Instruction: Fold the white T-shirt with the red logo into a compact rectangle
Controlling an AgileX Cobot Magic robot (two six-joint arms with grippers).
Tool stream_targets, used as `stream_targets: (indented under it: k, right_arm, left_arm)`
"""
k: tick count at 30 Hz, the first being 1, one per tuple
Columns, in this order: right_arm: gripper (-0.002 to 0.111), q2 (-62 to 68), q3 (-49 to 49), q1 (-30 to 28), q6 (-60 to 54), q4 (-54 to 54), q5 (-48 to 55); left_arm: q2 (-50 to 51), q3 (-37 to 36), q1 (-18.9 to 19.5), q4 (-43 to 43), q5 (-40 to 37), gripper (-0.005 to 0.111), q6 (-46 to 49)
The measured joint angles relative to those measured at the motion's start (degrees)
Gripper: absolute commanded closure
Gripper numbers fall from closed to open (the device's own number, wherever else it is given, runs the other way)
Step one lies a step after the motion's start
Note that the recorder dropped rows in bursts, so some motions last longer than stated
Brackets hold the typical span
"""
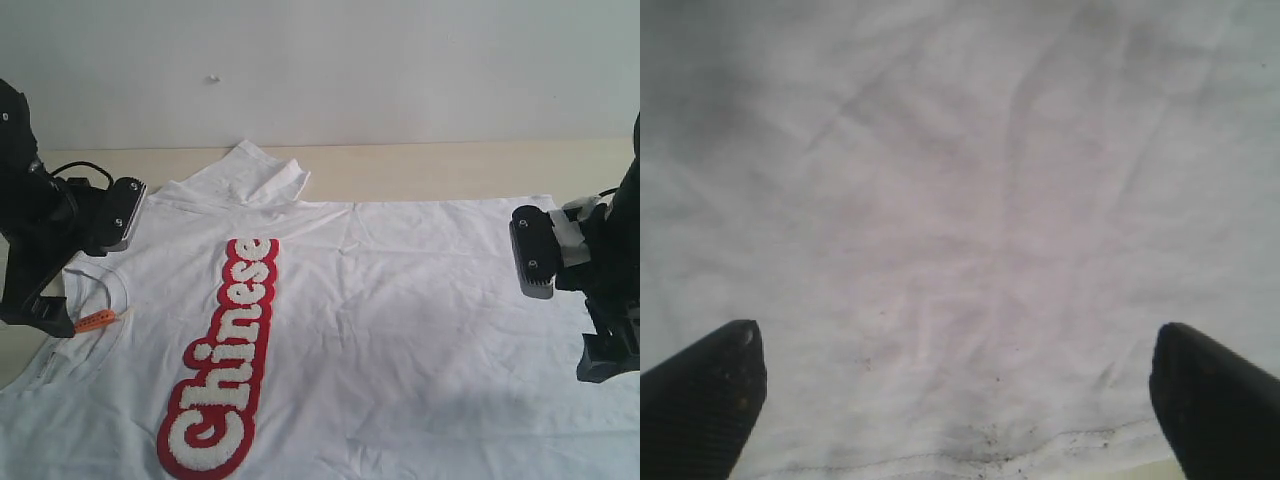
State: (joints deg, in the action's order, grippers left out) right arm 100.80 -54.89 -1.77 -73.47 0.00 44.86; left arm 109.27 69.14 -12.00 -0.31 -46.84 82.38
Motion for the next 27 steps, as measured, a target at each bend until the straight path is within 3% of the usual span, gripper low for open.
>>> stream_targets:
  k: [7,19,27]
  right_arm:
    - [0.007,1.53,-0.50,-0.12,-6.48,0.00,-2.89]
    - [0.007,6.26,-0.75,-0.65,-6.84,0.00,-3.63]
    - [0.007,6.26,-0.75,-0.65,-6.93,0.00,-4.22]
  left_arm:
    - [0.00,0.00,0.00,-1.11,-0.73,0.008,0.88]
    - [4.96,0.02,0.00,-4.42,-4.65,0.008,2.63]
    - [7.35,0.12,0.00,-4.42,-2.05,0.008,2.63]
